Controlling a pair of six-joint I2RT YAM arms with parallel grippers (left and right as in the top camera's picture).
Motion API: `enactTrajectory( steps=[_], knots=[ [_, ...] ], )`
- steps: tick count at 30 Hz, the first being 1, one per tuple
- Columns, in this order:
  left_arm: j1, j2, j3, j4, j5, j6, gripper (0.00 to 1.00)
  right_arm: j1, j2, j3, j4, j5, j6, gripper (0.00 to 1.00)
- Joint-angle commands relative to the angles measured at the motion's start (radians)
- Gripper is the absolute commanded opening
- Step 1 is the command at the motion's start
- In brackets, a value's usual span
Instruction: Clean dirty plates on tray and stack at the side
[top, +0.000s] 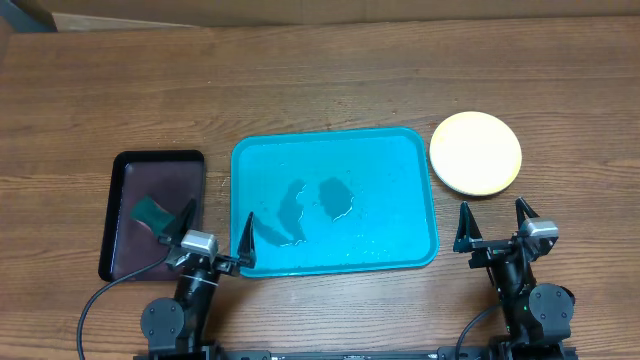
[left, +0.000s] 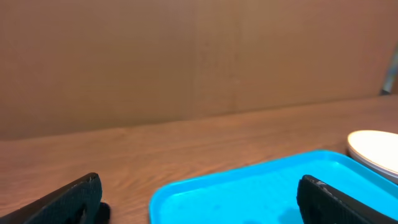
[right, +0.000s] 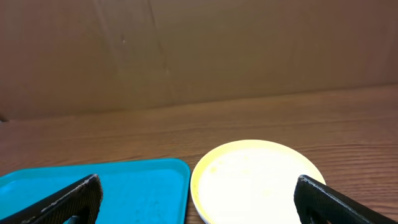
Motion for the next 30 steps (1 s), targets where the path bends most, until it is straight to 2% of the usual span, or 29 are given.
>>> enactTrajectory(
  steps=[1, 4, 30],
  knots=[
    [-0.002, -0.014, -0.004, -0.042, -0.077, 0.005, 1.0, -0.006, -0.012, -0.011, 0.007, -0.001, -0.003, 1.0],
    [-0.002, -0.013, -0.004, -0.128, -0.129, -0.007, 1.0, -0.006, -0.012, -0.011, 0.007, -0.001, -0.003, 1.0],
    [-0.002, -0.012, -0.004, -0.126, -0.141, 0.019, 1.0, -0.006, -0.012, -0.011, 0.007, -0.001, -0.003, 1.0]
  ],
)
